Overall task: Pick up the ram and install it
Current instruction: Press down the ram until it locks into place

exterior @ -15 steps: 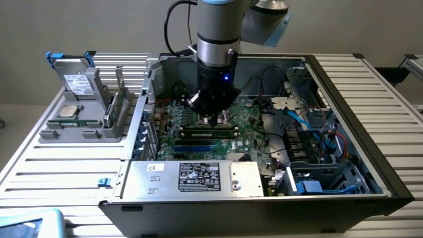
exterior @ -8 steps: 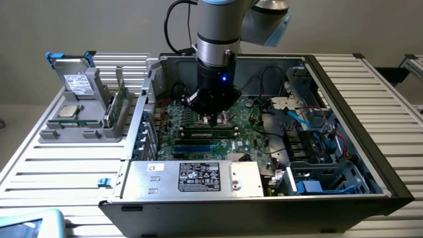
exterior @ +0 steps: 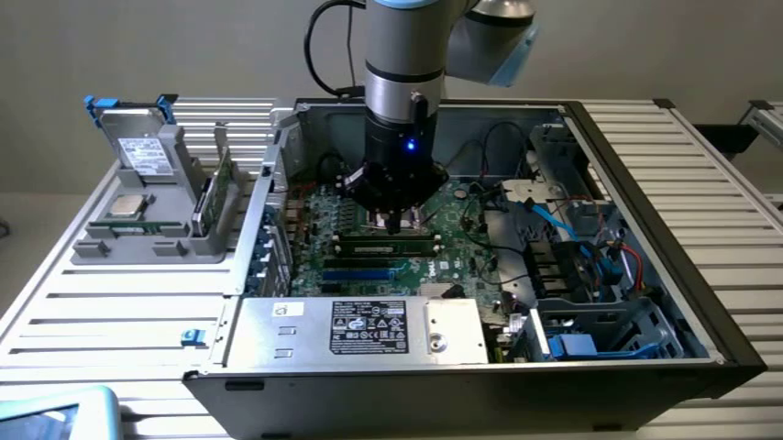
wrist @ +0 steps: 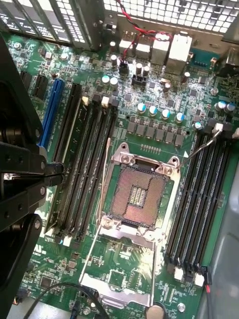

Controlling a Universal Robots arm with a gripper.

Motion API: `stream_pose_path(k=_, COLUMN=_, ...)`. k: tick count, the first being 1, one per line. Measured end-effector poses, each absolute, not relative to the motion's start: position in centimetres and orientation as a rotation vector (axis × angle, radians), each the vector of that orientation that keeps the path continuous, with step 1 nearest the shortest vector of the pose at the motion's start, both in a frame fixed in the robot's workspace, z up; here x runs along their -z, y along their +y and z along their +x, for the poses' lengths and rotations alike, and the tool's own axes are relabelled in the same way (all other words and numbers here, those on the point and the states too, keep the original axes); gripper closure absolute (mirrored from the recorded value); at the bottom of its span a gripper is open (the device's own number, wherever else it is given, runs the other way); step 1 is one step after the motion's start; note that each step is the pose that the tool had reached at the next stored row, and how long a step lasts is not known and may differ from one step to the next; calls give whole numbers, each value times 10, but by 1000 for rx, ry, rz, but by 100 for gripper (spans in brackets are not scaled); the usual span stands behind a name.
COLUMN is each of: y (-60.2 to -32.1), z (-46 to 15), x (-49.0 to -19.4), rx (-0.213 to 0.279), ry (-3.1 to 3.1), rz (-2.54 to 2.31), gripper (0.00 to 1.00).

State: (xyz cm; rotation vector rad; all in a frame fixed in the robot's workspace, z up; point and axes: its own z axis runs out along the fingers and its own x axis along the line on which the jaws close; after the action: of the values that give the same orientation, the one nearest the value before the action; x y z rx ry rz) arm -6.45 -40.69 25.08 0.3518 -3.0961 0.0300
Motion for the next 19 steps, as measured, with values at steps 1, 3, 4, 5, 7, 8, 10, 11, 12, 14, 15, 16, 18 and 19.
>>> stream_pose_path(k=1, y=-407, z=-65, x=-251, rx=-30, ry=-3099, rz=327, gripper=89)
stream_pose_path(k=3, y=-407, z=-65, x=-251, rx=-29, ry=-3103, rz=279, gripper=89)
stream_pose_path(k=4, y=-407, z=-65, x=-251, rx=-29, ry=-3105, rz=258, gripper=89)
stream_pose_path(k=5, y=-407, z=-65, x=-251, rx=-30, ry=-3106, rz=240, gripper=89)
stream_pose_path(k=7, y=-407, z=-65, x=-251, rx=-32, ry=-3108, rz=200, gripper=89)
stream_pose_path(k=8, y=-407, z=-65, x=-251, rx=-32, ry=-3109, rz=181, gripper=89)
stream_pose_path(k=10, y=-407, z=-65, x=-251, rx=-32, ry=-3111, rz=140, gripper=89)
stream_pose_path(k=11, y=-407, z=-65, x=-251, rx=-32, ry=-3112, rz=118, gripper=89)
stream_pose_path(k=12, y=-407, z=-65, x=-251, rx=-32, ry=-3113, rz=98, gripper=89)
stream_pose_path(k=14, y=-407, z=-65, x=-251, rx=-36, ry=-3113, rz=61, gripper=89)
stream_pose_path(k=15, y=-407, z=-64, x=-251, rx=-39, ry=-3113, rz=46, gripper=89)
stream_pose_path(k=16, y=-407, z=-65, x=-251, rx=-44, ry=-3113, rz=32, gripper=89)
stream_pose_path(k=18, y=-407, z=-65, x=-251, rx=-51, ry=-3113, rz=12, gripper=89)
stream_pose_path(k=19, y=-407, z=-65, x=-251, rx=-51, ry=-3113, rz=10, gripper=89)
